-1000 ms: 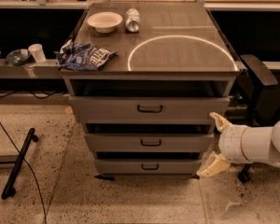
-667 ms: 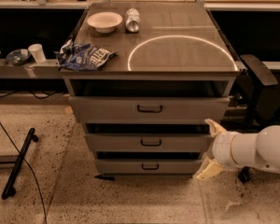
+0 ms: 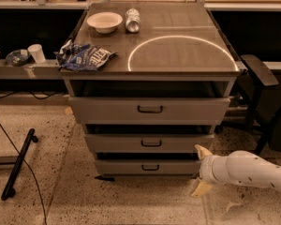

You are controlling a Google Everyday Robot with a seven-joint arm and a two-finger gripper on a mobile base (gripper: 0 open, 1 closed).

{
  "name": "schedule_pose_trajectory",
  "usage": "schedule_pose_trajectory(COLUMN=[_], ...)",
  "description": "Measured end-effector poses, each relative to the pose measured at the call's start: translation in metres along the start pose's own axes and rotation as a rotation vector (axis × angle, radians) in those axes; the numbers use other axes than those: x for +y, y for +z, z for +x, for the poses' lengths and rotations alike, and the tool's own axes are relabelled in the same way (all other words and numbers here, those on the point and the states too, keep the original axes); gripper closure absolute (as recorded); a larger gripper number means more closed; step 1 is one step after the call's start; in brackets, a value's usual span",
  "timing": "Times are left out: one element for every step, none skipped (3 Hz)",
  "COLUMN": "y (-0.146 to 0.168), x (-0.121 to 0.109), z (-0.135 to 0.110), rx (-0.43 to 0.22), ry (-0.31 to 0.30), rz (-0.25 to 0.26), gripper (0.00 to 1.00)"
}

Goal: Open bottom drawer

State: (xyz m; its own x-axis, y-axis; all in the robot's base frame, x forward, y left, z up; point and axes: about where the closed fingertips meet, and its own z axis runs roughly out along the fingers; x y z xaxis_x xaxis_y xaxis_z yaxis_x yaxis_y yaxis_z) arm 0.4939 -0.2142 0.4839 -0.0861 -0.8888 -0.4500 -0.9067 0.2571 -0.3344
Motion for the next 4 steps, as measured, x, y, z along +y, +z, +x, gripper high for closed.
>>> schedule_pose_trajectory(y=[0.000,0.013,0.050,0.106], x=[0.000,0.001,0.009,0.034], z=[0.000,0.009,0.041,0.067], rx=[0.000,0.038,0.030,-0.079], ry=[0.000,-0.060,-0.101,-0.109], rz=[0.000,-0.029,-0.118,-0.266], gripper=[0.00,0.00,0.00,0.00])
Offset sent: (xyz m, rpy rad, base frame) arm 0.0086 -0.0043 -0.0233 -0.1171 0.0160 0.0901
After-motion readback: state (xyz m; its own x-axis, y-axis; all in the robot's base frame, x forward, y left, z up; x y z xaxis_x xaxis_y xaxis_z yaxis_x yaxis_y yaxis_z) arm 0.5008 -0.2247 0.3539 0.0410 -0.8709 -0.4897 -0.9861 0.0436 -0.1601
